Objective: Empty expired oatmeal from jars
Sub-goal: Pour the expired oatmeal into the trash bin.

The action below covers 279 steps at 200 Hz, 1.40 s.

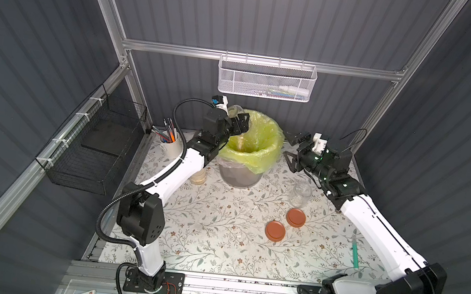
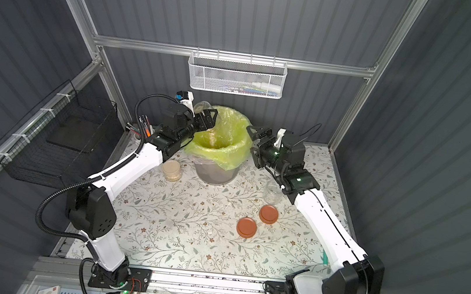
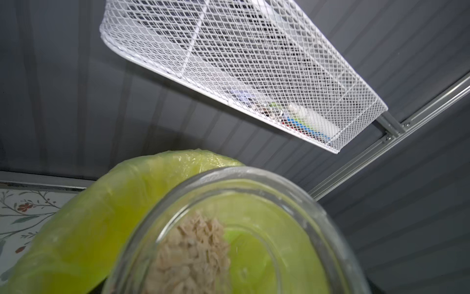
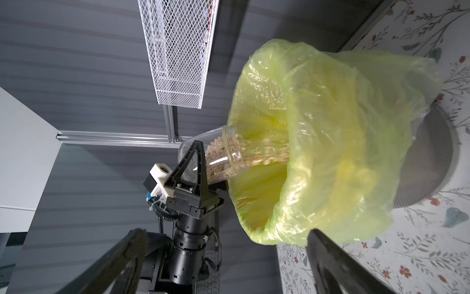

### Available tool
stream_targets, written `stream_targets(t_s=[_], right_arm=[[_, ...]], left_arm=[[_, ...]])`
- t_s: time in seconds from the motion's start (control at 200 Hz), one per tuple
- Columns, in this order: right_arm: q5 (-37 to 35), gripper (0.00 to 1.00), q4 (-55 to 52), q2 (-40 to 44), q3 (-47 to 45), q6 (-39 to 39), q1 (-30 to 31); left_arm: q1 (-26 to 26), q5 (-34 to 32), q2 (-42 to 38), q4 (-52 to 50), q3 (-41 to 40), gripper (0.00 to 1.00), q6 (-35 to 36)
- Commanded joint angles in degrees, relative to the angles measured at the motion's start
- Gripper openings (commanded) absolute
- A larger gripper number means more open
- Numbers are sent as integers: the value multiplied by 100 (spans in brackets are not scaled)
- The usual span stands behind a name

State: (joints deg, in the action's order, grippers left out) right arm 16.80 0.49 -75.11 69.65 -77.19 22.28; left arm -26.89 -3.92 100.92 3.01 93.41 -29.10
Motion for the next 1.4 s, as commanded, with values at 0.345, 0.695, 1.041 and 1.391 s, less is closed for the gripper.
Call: stream_targets(t_s=[0.345,0.695,1.041,1.391], right_arm=[[471,99,-453,769,-666,463,-418],[1097,99,-823,693,-552,1190,-506],[1308,99,-772,686,-634,1419,-556],[1461,99,-437,367,-531,1309,-558]], left_arm=[[0,568,241,-701,951,26,1547],[-61,873,496,-1873,1714,26,2823],[-335,243,438,-1434,1344,33,2958],[-574,-288,680,-2314,2121,33,3846]])
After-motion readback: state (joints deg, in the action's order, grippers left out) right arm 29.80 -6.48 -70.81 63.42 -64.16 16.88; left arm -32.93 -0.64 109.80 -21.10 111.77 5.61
